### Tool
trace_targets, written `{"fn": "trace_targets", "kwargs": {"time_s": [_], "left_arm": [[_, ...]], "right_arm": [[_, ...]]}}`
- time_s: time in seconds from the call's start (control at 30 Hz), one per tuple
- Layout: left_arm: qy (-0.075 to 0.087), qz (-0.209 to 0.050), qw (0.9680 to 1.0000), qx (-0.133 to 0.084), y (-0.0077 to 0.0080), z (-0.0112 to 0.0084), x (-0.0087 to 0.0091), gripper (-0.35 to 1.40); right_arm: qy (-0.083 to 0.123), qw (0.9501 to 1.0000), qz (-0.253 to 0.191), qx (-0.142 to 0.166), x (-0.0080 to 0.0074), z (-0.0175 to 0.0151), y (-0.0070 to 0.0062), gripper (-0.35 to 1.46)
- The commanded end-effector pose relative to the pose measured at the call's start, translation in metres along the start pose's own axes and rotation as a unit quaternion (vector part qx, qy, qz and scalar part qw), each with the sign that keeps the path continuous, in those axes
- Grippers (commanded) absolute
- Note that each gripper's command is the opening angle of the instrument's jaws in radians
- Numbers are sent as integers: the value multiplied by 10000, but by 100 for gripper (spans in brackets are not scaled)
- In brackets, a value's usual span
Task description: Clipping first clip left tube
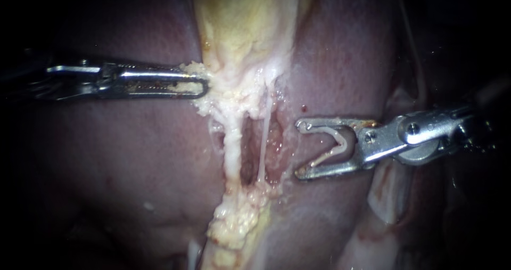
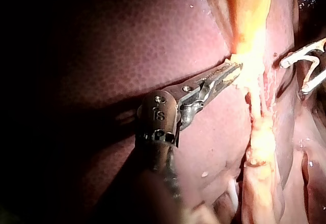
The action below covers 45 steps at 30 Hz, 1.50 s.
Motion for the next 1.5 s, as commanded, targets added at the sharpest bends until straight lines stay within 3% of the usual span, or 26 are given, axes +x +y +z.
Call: {"fn": "trace_targets", "kwargs": {"time_s": [0.03,0.2,0.43,0.63,0.77,0.93,1.07,1.23,1.5], "left_arm": [[-2,-3,10000,-11,2,-3,1,-35],[-39,-65,9999,-91,18,-32,18,-35],[141,-132,9998,-60,33,-73,42,-35],[159,-110,9998,-56,37,-72,43,-35],[162,-112,9998,-50,39,-72,43,-35],[163,-113,9998,-46,40,-72,43,-35],[164,-113,9998,-44,41,-71,43,-35],[166,-112,9998,-40,41,-70,43,-35],[167,-111,9998,-38,41,-70,42,-35]], "right_arm": [[-1,10000,-1,1,0,0,0,50],[-1,10000,0,0,1,0,-1,50],[-5,10000,-1,77,3,2,-4,50],[217,9994,-10,283,15,16,-13,50],[498,9968,319,543,25,33,-19,50],[682,9922,629,828,28,51,-18,49],[664,9901,806,941,20,68,-20,49],[606,9879,973,1041,-3,91,-20,49],[552,9868,1130,1020,-37,105,-5,49]]}}
